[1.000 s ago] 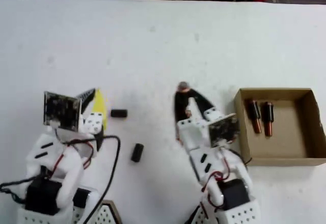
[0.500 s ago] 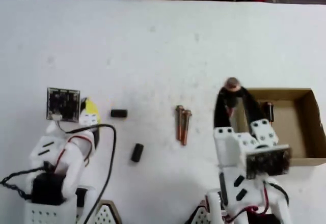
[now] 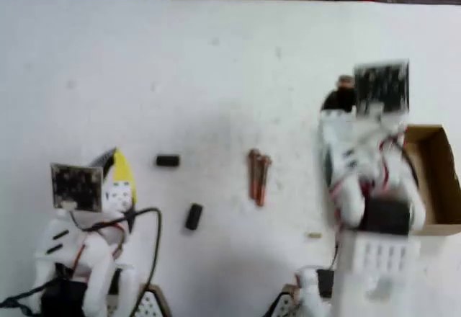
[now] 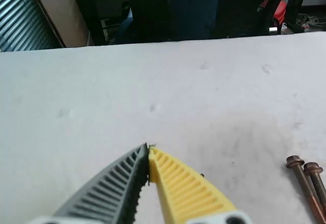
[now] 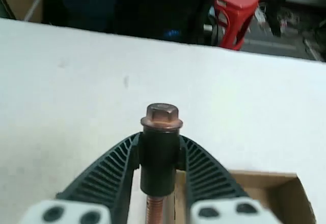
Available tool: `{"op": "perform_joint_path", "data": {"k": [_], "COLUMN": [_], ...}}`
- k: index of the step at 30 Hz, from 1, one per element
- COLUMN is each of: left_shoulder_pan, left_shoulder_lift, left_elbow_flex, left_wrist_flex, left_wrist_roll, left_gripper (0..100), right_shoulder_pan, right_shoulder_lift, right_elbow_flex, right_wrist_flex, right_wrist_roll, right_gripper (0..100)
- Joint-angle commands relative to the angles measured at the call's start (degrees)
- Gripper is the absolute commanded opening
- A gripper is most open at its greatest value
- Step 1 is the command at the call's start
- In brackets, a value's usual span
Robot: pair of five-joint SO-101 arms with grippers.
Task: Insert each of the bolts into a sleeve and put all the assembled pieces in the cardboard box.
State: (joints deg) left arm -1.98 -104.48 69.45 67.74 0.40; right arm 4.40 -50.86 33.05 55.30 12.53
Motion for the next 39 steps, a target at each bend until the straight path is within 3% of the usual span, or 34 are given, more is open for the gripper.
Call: {"op": "perform_joint_path", "data": {"k": [1, 7, 10, 17, 27, 39], "left_shoulder_pan": [-0.75, -0.75, -0.57, -0.57, -0.66, -0.66], "left_shoulder_lift": [-0.31, -0.31, -0.31, -0.31, -0.31, -0.31], "left_elbow_flex": [3.08, 5.01, 5.10, 8.00, 11.25, 12.75], "left_wrist_flex": [0.44, 0.97, 1.32, 0.88, -1.05, -2.37], "left_wrist_roll": [-0.18, -0.26, -0.26, -0.26, -0.18, -0.18], "left_gripper": [3, 3, 3, 3, 3, 3], "right_shoulder_pan": [5.32, 13.14, 16.13, 21.14, 21.93, 21.49], "right_shoulder_lift": [14.02, 39.52, 50.86, 68.35, 73.36, 65.10], "right_elbow_flex": [-8.09, -20.48, -26.11, -35.16, -36.22, -36.13], "right_wrist_flex": [0.04, 0.04, 0.04, 0.40, 5.58, 12.88], "right_wrist_roll": [0.88, 1.49, 6.42, 10.90, 14.95, 14.59], "right_gripper": [1.8, 1.9, 1.9, 1.8, 1.8, 1.8]}}
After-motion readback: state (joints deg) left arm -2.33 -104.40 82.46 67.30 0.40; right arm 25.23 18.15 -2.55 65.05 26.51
